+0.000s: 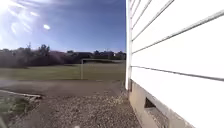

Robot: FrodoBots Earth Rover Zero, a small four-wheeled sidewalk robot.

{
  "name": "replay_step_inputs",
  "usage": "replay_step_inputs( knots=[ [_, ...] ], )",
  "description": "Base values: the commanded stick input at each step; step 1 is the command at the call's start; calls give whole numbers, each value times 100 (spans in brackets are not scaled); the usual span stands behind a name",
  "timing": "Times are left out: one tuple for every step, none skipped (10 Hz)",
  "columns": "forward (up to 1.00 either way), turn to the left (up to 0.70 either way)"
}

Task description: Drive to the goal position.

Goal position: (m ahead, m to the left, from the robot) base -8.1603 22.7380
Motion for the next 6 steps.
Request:
replay_step_inputs(
  knots=[
    [5,0],
    [5,0],
    [4,0],
    [4,0],
    [5,0],
    [5,0]
  ],
)
